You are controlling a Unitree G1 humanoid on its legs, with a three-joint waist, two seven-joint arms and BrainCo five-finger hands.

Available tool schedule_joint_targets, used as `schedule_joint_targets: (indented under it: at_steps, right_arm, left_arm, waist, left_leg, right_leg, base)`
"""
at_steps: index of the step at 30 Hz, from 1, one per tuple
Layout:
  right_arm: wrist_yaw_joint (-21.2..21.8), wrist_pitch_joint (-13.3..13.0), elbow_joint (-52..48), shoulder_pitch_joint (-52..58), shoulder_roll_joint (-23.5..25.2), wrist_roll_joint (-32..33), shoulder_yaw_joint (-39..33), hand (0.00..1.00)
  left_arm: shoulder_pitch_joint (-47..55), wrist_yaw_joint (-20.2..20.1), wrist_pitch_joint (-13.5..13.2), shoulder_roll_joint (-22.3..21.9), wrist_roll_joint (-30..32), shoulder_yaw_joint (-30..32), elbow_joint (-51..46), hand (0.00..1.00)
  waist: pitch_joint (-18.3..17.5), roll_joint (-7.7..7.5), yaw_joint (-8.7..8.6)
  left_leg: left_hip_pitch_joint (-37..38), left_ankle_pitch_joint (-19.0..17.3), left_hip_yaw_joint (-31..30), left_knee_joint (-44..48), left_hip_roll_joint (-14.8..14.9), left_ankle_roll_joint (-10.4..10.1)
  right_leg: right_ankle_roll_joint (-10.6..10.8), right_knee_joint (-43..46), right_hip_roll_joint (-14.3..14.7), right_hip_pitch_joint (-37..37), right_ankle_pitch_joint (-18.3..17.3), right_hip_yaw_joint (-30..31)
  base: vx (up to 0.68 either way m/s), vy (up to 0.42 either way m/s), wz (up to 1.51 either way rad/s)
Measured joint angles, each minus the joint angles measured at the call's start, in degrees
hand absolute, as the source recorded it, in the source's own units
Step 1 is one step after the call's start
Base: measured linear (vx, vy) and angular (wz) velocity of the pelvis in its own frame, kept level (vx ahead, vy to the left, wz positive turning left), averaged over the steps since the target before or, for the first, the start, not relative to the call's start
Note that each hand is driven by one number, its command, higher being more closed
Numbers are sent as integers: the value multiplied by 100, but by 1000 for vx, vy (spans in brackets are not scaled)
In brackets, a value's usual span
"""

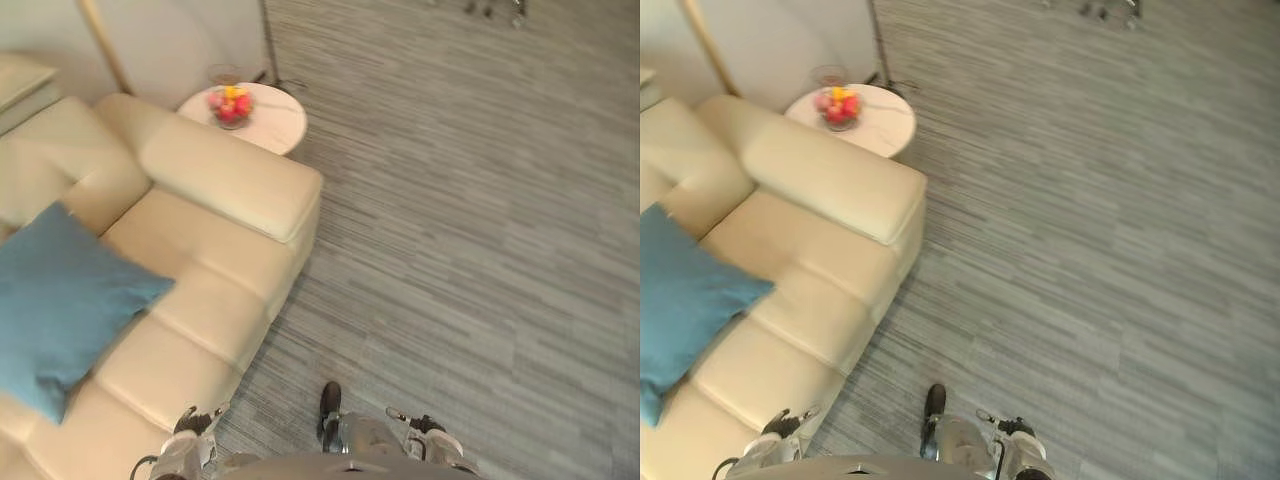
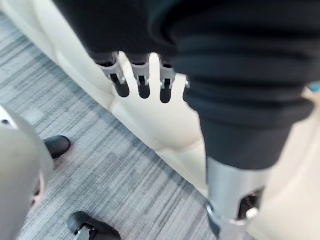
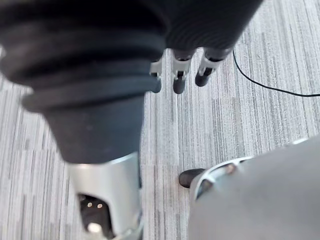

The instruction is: Pick up cushions and gather them together orderly.

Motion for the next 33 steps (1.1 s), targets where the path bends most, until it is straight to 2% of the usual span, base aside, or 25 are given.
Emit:
schedule_joint_targets:
  at_steps: [1,2,4,5,6,7,8,11,13,15,17,18,19,20,22,23,24,26,27,28,31,33]
  right_arm:
    - [0,0,1,9,-53,-6,1,0]
    - [1,5,7,47,-129,-7,-2,0]
    - [3,11,9,4,-131,-6,-2,0]
    - [3,15,22,4,-107,0,21,0]
    - [1,12,50,4,-123,1,124,0]
    - [1,13,72,-6,-138,2,131,0]
    - [0,9,115,-11,-157,1,174,0]
    - [-1,26,270,-16,-220,1,176,0]
    - [0,50,304,17,-207,-1,168,0]
    - [1,59,301,25,-196,-3,94,0]
    - [-1,62,294,27,-181,-8,-16,0]
    - [-1,62,283,30,-172,-11,-20,0]
    - [-1,60,247,65,-140,-13,-53,0]
    - [0,57,241,95,-131,-13,-64,0]
    - [4,55,229,120,-120,-13,-103,0]
    - [5,53,228,128,-101,-12,-183,0]
    - [5,40,222,134,-29,-7,-273,0]
    - [10,42,227,177,59,-4,-284,0]
    - [15,41,228,200,103,-2,-284,0]
    - [33,43,229,205,163,3,-282,0]
    - [66,40,229,195,245,6,-280,0]
    - [78,37,228,135,256,7,-275,0]
  left_arm:
    - [-1,-1,-12,-80,1,-105,3,0]
    - [-5,-5,-11,-123,8,-243,12,0]
    - [-33,-8,-5,-154,11,-356,27,0]
    - [-61,-7,-2,-155,10,-382,25,0]
    - [-57,-10,-2,-172,9,-442,25,0]
    - [-40,-10,-2,-205,9,-444,24,0]
    - [-26,-26,-16,-258,5,-455,-13,0]
    - [-24,-25,-28,-257,-4,-459,-61,0]
    - [33,-24,-43,-217,-11,-459,-186,0]
    - [50,-24,-47,-214,-19,-433,-205,0]
    - [42,-20,-78,-224,-44,-422,-232,0]
    - [41,-18,-90,-230,-44,-417,-249,0]
    - [41,-12,-100,-235,-43,-416,-272,0]
    - [42,-10,-116,-238,-41,-417,-273,0]
    - [45,-11,-122,-239,-40,-417,-266,0]
    - [57,-11,-122,-239,-37,-417,-260,0]
    - [47,-17,-122,-174,-21,-425,-265,0]
    - [47,-17,-121,-106,13,-447,-251,0]
    - [47,-16,-121,-67,22,-452,-231,0]
    - [31,-16,-115,-12,59,-466,-196,0]
    - [29,-4,-115,54,59,-548,-197,0]
    - [23,-3,-116,54,60,-609,-198,0]
  waist:
    - [-31,143,12]
    - [-32,225,8]
    - [-22,268,2]
    - [18,199,12]
    - [49,150,28]
    - [63,132,50]
    - [89,116,81]
    - [108,128,115]
    - [130,88,200]
    - [137,82,215]
    - [144,72,282]
    - [148,65,302]
    - [151,60,339]
    - [150,61,364]
    - [145,69,360]
    - [142,74,363]
    - [116,11,356]
    - [59,-163,347]
    - [58,-160,349]
    - [-7,-308,349]
    - [-3,-338,361]
    - [1,-283,355]
  left_leg:
    - [23,4,20,-69,-15,-9]
    - [87,20,19,-118,-4,-32]
    - [109,144,21,3,53,-114]
    - [-36,156,5,828,300,-154]
    - [-321,172,-93,1904,665,-111]
    - [-421,134,-181,2261,766,-71]
    - [-740,4,-589,2923,846,21]
    - [-1175,-251,-1412,2945,589,-76]
    - [-1543,-355,-1845,2228,369,-98]
    - [-1774,-338,-2310,1601,208,-126]
    - [-1916,-246,-3263,665,-100,-217]
    - [-1925,-182,-3516,485,-174,-212]
    - [-1918,-71,-3948,265,-291,-169]
    - [-1885,6,-4099,196,-339,-107]
    - [-1805,119,-4044,154,-334,-7]
    - [-1669,399,-3952,46,-322,10]
    - [-1544,612,-3712,-2,-357,76]
    - [-1472,542,-3485,-71,-451,167]
    - [-1470,532,-3431,-98,-488,186]
    - [-1451,520,-3332,-129,-573,206]
    - [-1278,458,-3199,-159,-740,309]
    - [-1166,433,-3143,-171,-846,350]
  right_leg:
    - [100,115,-57,17,-106,-263]
    - [149,113,54,-9,-110,-104]
    - [198,101,173,-21,-143,96]
    - [270,169,200,11,-216,292]
    - [275,119,253,149,-245,486]
    - [275,78,289,207,-245,581]
    - [275,-24,397,362,-244,825]
    - [312,-215,476,630,-219,1176]
    - [321,-446,507,831,-214,1572]
    - [355,-505,512,882,-192,1804]
    - [461,-537,512,906,-124,2190]
    - [473,-543,515,925,-119,2307]
    - [569,-547,519,981,-134,2523]
    - [640,-522,530,1016,-170,2705]
    - [753,-463,557,1040,-256,2931]
    - [793,-402,583,1049,-322,3083]
    - [906,-321,495,1058,-425,3228]
    - [972,-344,332,1023,-443,3216]
    - [987,-363,283,998,-429,3218]
    - [1055,-408,183,989,-356,3219]
    - [1127,-533,44,1124,-320,3226]
    - [1161,-558,-30,1195,-314,3249]
  base:
    - [116,-70,-88]
    - [113,-53,-85]
    - [120,-80,-67]
    - [117,-88,-67]
    - [123,-86,-70]
    - [105,-72,-85]
    - [98,-46,-74]
    - [98,13,-73]
    - [94,35,-91]
    - [102,52,-83]
    - [103,70,-97]
    - [108,95,-102]
    - [150,144,-97]
    - [188,205,-100]
    - [144,188,-75]
    - [184,267,-84]
    - [190,279,-74]
    - [201,287,-53]
    - [204,268,-48]
    - [188,232,-44]
    - [142,167,-28]
    - [105,129,-26]
